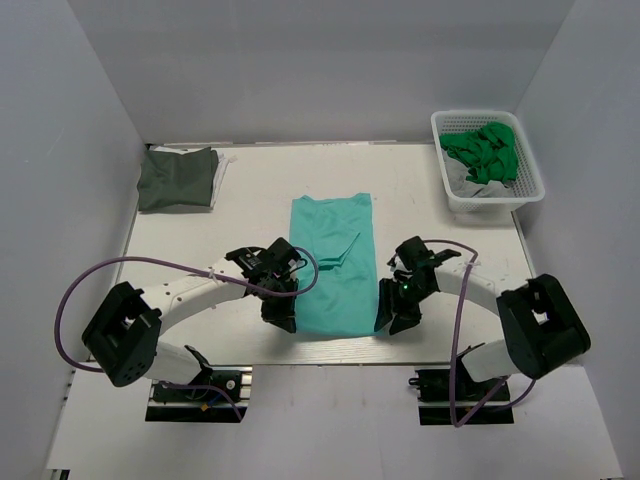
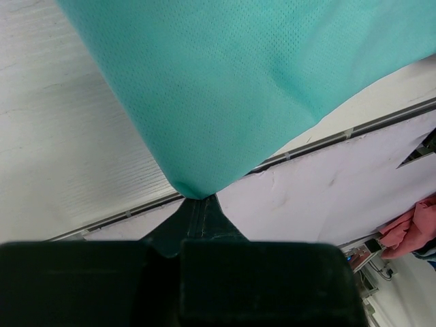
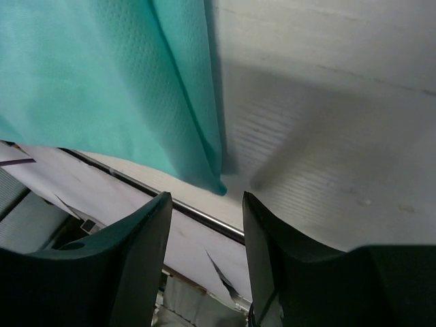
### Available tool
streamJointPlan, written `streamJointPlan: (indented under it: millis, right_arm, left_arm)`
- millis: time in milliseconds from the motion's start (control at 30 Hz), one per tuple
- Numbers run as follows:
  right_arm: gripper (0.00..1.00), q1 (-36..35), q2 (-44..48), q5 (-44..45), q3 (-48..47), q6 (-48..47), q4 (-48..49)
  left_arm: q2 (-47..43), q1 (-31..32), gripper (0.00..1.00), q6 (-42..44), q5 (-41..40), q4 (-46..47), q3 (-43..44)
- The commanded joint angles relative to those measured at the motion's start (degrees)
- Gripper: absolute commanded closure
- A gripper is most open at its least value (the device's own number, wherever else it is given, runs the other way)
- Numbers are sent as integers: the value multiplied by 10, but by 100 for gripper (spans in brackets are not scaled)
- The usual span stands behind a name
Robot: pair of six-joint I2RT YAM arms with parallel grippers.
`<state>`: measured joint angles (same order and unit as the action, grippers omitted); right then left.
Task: Fold and stack the t-shirts
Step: Grab one side of the 2/3 rectangular tshirt with both arms, then fold the long partially folded tshirt into a neat square
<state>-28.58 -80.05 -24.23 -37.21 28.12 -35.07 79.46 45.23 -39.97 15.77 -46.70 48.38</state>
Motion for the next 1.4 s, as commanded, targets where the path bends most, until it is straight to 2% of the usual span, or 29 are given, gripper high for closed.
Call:
streamJointPlan:
  millis: [0, 100, 133, 200, 233, 267, 367, 500, 600, 700, 833, 967, 1067, 1200, 1367]
  right_arm:
    - [48, -13, -18, -19, -7, -1, 22]
    - [58, -17, -29, -19, -10, 6, 32]
    - [68, -21, -39, -18, -12, 4, 32]
    - [78, -23, -43, -16, -14, 8, 24]
    - [86, -25, -39, -9, -13, 10, 28]
    - [99, -26, -37, -8, -5, 11, 32]
    - [100, -28, -29, -11, -15, 11, 22]
    - [100, -39, 22, -49, -32, -13, -70]
    - [100, -47, 53, -91, -53, -59, -133]
    - [100, -45, 65, -95, -91, -75, -161]
    - [100, -41, 53, -114, -171, -65, -158]
    - [100, -35, 32, -82, -231, -52, -159]
    - [100, -20, 16, -47, -272, -49, -159]
    - [100, -3, -14, -19, -332, -52, -161]
    - [100, 28, -56, -28, -386, -61, -167]
  left_arm:
    - [-9, 3, 100, -10, 8, 13, -2]
    - [-9, 3, 100, -10, 8, 18, -7]
    - [-9, 3, 100, -16, 8, 18, -7]
    - [-9, 3, 100, -16, 8, 18, -2]
    - [-9, 3, 100, -16, 1, 18, -2]
    - [-22, 3, 100, -16, 1, 18, -8]
    - [-33, 3, 100, -23, -8, 6, -17]
    - [-72, 3, 100, -28, 30, -51, -17]
    - [-105, 3, 100, -34, 24, -77, -17]
    - [-117, 3, 100, -25, -4, -90, 42]
    - [-69, -9, 100, -5, -25, -84, 121]
    - [-15, -15, 100, -20, -165, -122, 210]
    - [5, -22, 100, -20, -212, -129, 261]
    - [18, -43, 100, -15, -224, -106, 297]
    - [32, -70, 100, 0, -221, -66, 312]
